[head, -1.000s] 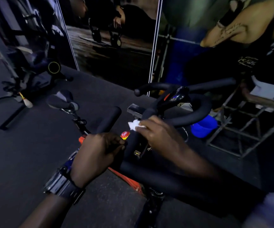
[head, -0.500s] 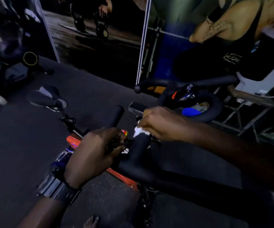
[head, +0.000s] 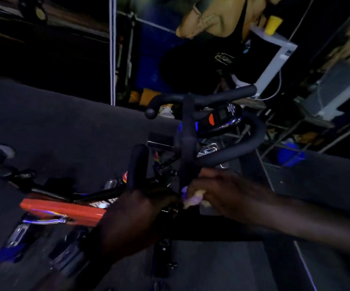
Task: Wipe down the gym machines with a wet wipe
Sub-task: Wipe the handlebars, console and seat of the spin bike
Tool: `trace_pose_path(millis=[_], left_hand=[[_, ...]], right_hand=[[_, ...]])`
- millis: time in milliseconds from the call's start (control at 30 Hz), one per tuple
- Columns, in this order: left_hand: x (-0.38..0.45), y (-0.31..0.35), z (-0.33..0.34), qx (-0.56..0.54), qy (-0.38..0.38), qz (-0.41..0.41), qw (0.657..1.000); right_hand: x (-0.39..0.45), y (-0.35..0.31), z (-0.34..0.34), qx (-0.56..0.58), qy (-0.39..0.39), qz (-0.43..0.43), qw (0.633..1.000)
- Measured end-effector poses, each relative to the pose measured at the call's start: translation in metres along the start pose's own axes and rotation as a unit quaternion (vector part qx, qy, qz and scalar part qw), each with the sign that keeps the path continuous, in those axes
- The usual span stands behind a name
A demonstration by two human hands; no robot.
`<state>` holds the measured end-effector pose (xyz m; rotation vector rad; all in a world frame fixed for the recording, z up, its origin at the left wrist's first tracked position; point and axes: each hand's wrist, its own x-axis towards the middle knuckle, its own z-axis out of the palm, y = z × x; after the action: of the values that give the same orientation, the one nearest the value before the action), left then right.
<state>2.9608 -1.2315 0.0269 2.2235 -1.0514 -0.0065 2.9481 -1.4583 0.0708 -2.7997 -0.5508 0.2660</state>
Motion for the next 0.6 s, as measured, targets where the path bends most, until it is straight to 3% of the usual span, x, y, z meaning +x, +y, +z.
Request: trace_pose_path(millis=[100, 200, 267, 433, 533, 600], left_hand=[[0.014, -0.009, 0.015, -0.012, -0.033, 0.009, 0.999], [0.024, -0.012, 0.013, -0.018, -0.010, 0.047, 0.999], [0.027, -0.015, 0.013, -0.019, 0.005, 0.059, 0.998], [0.024, -0.018, 0.008, -0.060, 0.025, 0.096, 0.993], [0.016, -0.024, 0.002, -0.039, -0.004, 0.101, 0.994], [0.010, -0.027, 0.001, -0.014, -0.012, 0.098, 0.995]], right_hand=[[-0.001, -0.013, 0.005, 0.032, 0.120, 0.094, 0.988], [0.006, -0.016, 0.017, 0.074, 0.245, 0.217, 0.942], [0.011, -0.017, 0.026, 0.095, 0.277, 0.269, 0.918], [-0.007, -0.036, 0.034, 0.078, 0.187, 0.297, 0.933], [-0.038, -0.064, 0.046, 0.042, 0.151, 0.228, 0.961], [-0.037, -0.070, 0.042, 0.003, 0.166, 0.185, 0.969]])
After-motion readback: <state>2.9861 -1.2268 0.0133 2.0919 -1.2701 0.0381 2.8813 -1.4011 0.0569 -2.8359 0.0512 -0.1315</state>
